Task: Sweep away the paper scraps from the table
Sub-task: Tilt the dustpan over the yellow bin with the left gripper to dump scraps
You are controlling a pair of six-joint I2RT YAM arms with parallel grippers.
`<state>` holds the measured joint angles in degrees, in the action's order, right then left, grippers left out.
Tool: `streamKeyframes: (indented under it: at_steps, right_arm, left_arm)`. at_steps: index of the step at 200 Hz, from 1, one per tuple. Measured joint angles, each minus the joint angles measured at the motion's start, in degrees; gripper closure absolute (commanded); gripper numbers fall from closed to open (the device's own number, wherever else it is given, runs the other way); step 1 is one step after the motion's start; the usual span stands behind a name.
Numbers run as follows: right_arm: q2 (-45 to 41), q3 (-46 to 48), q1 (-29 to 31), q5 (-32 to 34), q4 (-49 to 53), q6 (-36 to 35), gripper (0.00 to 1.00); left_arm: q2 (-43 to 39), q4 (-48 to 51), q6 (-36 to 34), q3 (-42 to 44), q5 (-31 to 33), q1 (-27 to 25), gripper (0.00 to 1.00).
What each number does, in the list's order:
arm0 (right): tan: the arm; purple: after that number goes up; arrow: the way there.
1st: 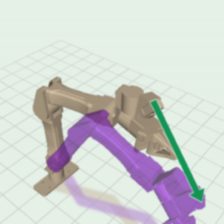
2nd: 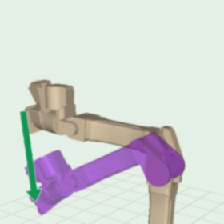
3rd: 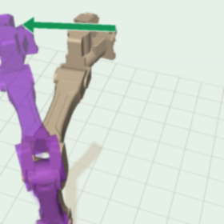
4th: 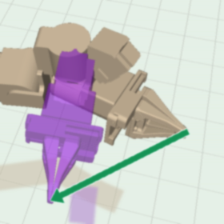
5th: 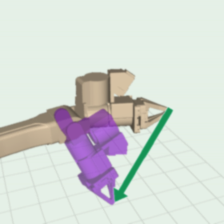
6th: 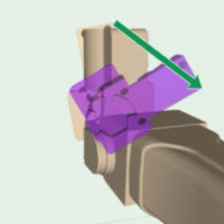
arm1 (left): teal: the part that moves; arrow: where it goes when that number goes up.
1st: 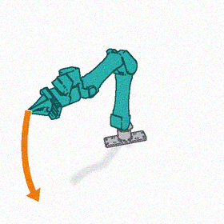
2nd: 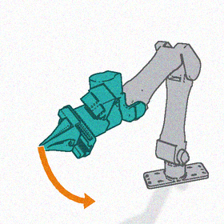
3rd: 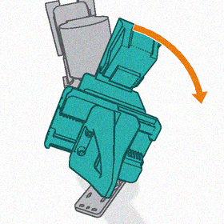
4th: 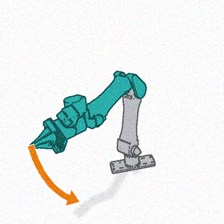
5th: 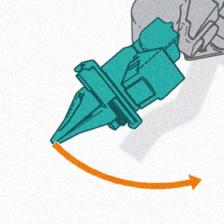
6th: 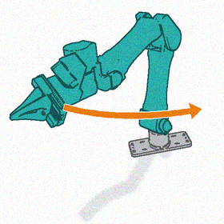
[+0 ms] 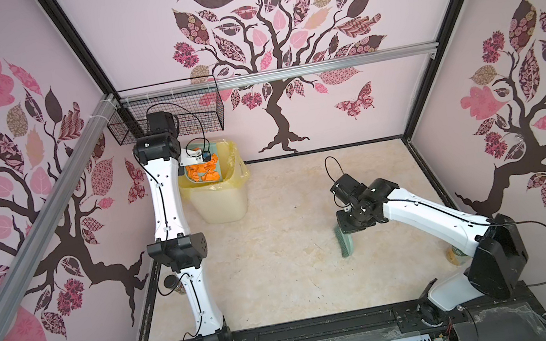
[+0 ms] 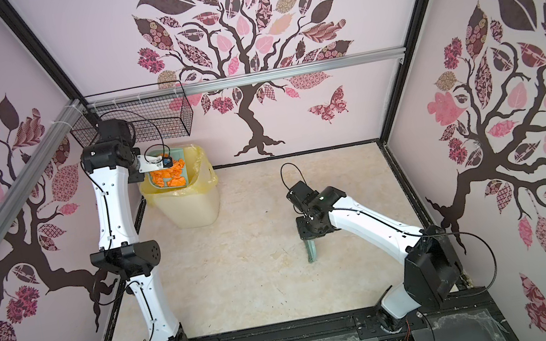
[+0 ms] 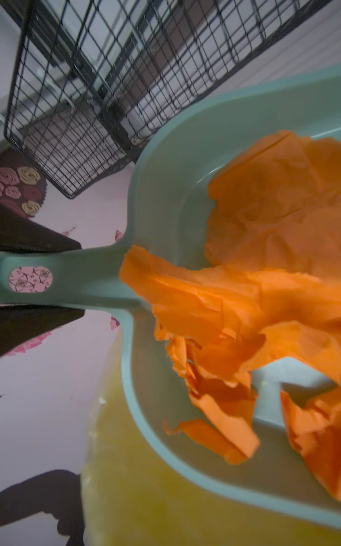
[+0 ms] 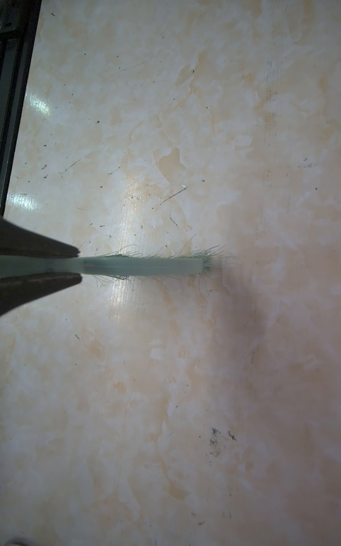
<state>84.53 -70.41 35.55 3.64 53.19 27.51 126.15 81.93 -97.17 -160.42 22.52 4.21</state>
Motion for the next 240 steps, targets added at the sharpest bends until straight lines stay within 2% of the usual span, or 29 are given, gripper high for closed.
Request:
streamKeyframes:
  at_steps: [32, 66, 171, 225, 240]
  right_arm:
    - [-0.1, 0.3, 0.0, -0.5, -1.0, 0.0, 1.0]
    - [-0.1, 0.3, 0.0, -0.5, -1.7, -0.1, 1.0]
    - [-0.1, 0.3, 0.0, -0.5, -2.0, -0.1, 1.0]
    - [-0.2, 0.3, 0.0, -0.4, -2.0, -0.1, 1.0]
    - [-0.2, 0.3, 0.0, -0.5, -2.0, -0.1, 1.0]
  left_arm:
    - [-0.3, -6.4, -6.2, 1.1, 4.3, -0.8, 1.0]
    - [-2.2, -11.6, -11.0, 4.6, 5.9, -0.9, 1.0]
    - [-11.0, -19.0, -18.3, 12.5, 7.3, -3.9, 1.0]
    - [-18.8, -25.9, -21.7, 30.3, 8.4, -3.9, 1.0]
    - [-20.1, -27.2, -22.0, 33.1, 8.5, -4.0, 1.0]
